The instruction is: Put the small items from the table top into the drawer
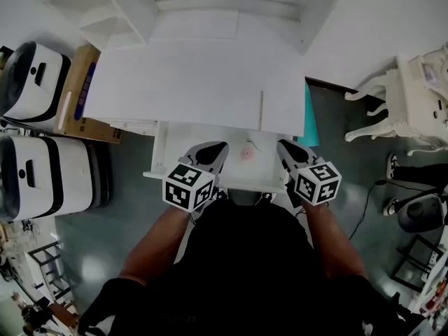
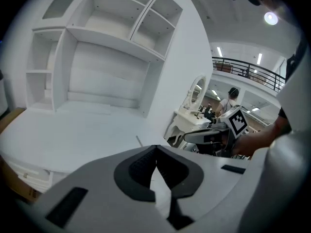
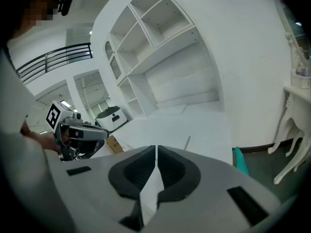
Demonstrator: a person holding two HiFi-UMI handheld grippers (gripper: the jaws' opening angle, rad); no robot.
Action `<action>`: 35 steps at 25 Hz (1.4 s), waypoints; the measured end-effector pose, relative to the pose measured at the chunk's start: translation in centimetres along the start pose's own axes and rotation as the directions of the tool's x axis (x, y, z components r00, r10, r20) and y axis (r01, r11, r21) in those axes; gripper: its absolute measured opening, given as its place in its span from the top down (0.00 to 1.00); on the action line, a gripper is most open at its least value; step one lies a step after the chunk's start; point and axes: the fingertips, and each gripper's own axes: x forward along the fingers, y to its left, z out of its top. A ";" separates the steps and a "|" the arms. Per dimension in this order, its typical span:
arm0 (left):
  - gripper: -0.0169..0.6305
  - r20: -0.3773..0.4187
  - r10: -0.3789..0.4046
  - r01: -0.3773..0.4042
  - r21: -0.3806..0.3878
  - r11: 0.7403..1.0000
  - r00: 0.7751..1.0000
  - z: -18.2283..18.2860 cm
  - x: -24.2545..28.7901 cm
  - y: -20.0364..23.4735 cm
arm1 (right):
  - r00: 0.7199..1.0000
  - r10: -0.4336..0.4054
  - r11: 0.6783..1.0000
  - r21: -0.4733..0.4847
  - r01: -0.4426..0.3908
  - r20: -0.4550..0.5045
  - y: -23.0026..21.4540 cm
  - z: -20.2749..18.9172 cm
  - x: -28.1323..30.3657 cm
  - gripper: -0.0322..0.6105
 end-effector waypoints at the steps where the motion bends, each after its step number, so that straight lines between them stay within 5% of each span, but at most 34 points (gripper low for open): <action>1: 0.96 -0.003 -0.003 0.003 0.005 1.000 1.000 0.0 0.1 -0.1 | 1.000 -0.008 1.000 -0.009 0.008 0.001 -0.1 0.0 -0.2 0.89; 21: 0.96 -0.049 0.011 -0.007 0.072 0.997 0.999 -0.9 0.8 -1.1 | 0.998 -0.055 0.998 -0.034 0.055 0.016 -0.9 -0.6 -1.8 0.89; 35: 0.96 -0.040 0.025 -0.024 0.018 1.000 0.999 -1.3 0.7 -0.3 | 0.998 -0.055 0.998 -0.041 0.054 -0.016 -1.2 -1.1 -0.3 0.89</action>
